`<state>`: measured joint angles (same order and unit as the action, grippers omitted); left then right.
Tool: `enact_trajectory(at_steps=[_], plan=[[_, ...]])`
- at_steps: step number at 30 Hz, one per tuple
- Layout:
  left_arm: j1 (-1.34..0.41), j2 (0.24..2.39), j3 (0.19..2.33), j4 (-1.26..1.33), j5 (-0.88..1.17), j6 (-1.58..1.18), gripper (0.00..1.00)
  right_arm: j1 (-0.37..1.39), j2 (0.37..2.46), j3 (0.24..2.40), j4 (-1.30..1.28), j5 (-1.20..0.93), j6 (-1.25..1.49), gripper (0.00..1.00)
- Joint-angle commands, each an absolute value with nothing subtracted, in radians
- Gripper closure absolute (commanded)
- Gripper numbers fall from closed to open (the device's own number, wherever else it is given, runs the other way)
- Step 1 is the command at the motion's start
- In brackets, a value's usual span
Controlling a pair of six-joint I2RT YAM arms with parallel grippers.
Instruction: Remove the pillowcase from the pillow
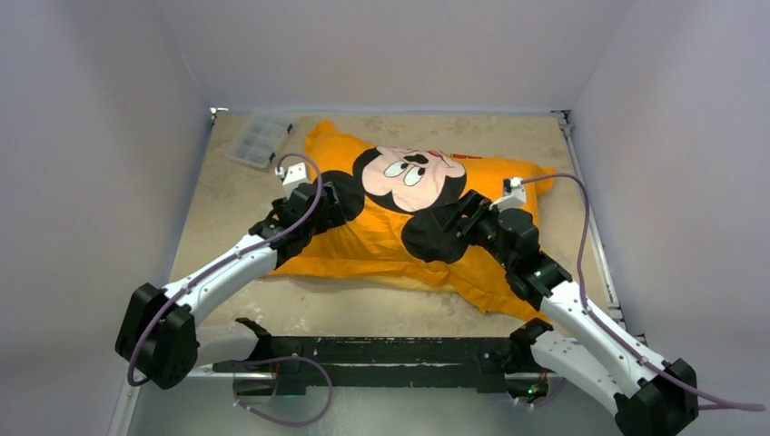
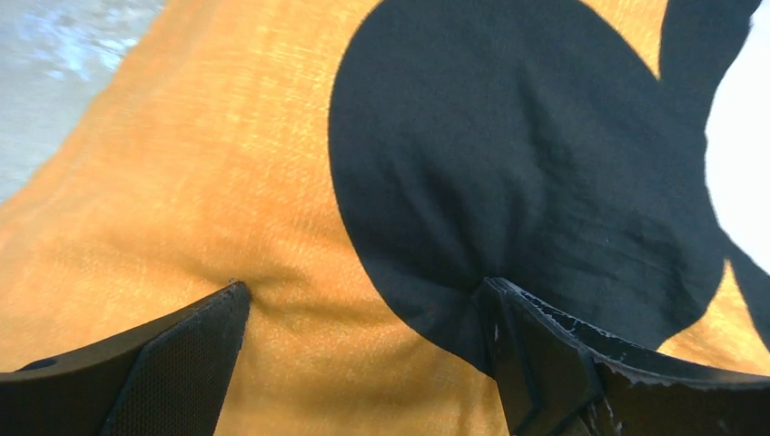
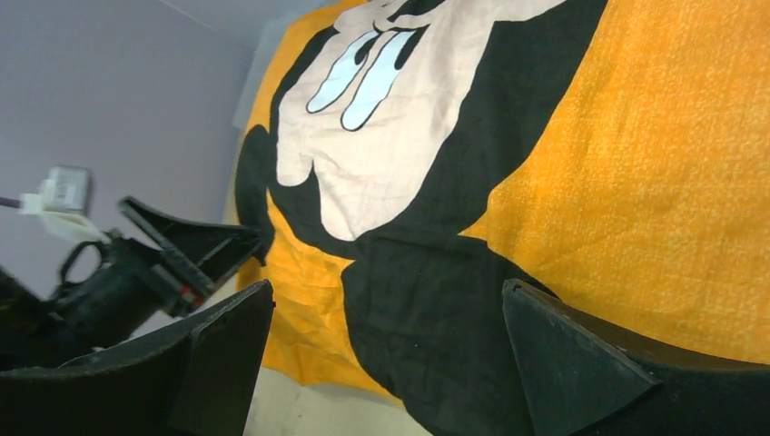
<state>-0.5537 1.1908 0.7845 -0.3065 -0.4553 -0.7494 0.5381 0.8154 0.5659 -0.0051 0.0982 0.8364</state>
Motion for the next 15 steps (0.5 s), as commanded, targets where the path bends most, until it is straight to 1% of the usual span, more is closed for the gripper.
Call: enact_trajectory(at_steps=[1, 4, 7, 8, 10, 12, 15], plan=[[-0.546, 1.256, 0.732, -0.148, -0.271, -0.761, 0.06, 0.54, 0.817, 0.545, 0.055, 0.057, 0.939, 0.01], [-0.547, 1.27, 0.696, -0.148, -0.148, -0.728, 0.16, 0.538, 0.877, 0.486, 0.189, 0.015, 0.986, 0.01], [-0.548, 1.236, 0.629, -0.114, -0.022, -0.72, 0.25, 0.529, 0.998, 0.461, 0.298, 0.059, 1.013, 0.01], [-0.549, 1.221, 0.608, -0.11, 0.014, -0.724, 0.29, 0.521, 1.053, 0.465, 0.349, 0.065, 1.012, 0.01], [-0.556, 1.187, 0.57, -0.101, 0.087, -0.734, 0.39, 0.49, 1.17, 0.503, 0.421, 0.056, 0.99, 0.01], [-0.583, 1.158, 0.536, -0.085, 0.132, -0.743, 0.45, 0.46, 1.3, 0.571, 0.474, 0.054, 0.96, 0.01], [-0.671, 1.147, 0.527, -0.093, 0.157, -0.726, 0.51, 0.425, 1.498, 0.718, 0.508, 0.053, 0.873, 0.01]])
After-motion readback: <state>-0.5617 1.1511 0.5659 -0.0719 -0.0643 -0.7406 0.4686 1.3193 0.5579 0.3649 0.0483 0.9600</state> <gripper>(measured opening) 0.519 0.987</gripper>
